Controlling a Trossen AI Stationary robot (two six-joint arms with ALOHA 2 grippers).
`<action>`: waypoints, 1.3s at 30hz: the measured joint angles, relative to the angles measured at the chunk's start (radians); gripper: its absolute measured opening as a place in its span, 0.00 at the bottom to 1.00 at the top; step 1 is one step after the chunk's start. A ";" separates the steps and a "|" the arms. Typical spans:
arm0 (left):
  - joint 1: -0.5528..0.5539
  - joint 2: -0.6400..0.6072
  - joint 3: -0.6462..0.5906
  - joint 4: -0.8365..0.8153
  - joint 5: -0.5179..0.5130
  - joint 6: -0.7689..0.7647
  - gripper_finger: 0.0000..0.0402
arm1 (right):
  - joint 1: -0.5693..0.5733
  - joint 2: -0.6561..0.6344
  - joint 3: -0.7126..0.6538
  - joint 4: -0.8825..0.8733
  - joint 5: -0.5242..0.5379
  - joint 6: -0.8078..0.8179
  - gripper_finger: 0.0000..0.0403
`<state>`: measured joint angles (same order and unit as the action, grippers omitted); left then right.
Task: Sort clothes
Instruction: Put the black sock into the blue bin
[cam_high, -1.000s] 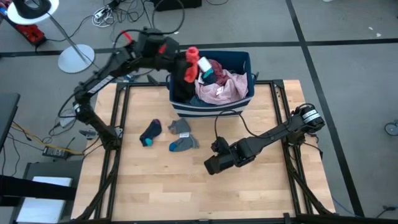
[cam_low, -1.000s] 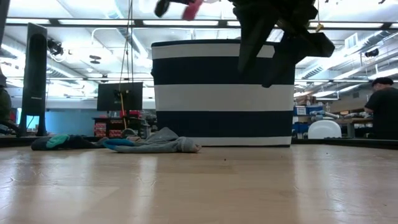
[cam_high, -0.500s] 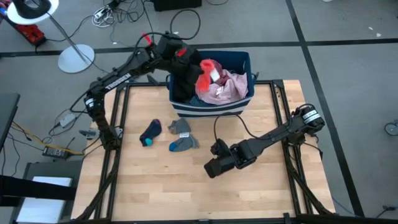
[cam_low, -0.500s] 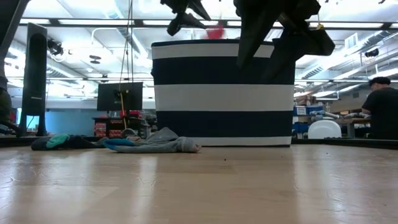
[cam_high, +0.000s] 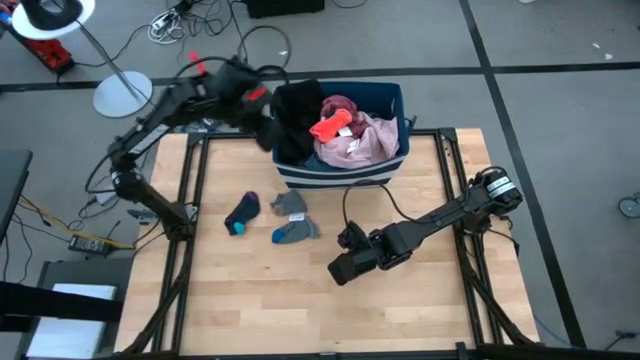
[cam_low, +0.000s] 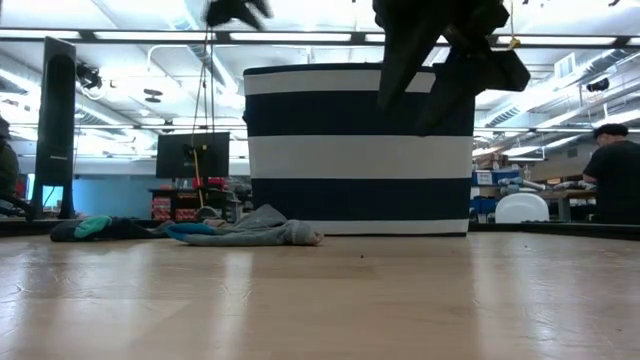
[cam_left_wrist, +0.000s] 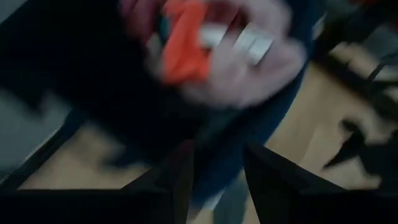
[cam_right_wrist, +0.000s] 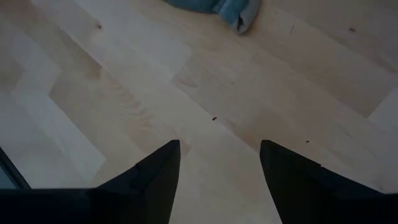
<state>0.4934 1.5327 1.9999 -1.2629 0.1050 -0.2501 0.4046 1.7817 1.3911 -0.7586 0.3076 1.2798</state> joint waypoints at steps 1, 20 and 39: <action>0.001 -0.018 0.000 -0.057 -0.013 0.002 0.35 | -0.003 0.000 0.000 0.001 0.000 -0.001 0.56; -0.053 -0.553 -0.949 0.112 -0.046 -0.287 0.34 | -0.045 0.000 0.000 0.034 -0.015 -0.019 0.56; -0.118 -0.523 -1.440 0.420 -0.053 -0.488 0.25 | -0.047 0.000 0.000 0.044 -0.077 0.005 0.52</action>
<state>0.3756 1.0100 0.5597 -0.8428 0.0520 -0.7383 0.3576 1.7813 1.3911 -0.7143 0.2310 1.2848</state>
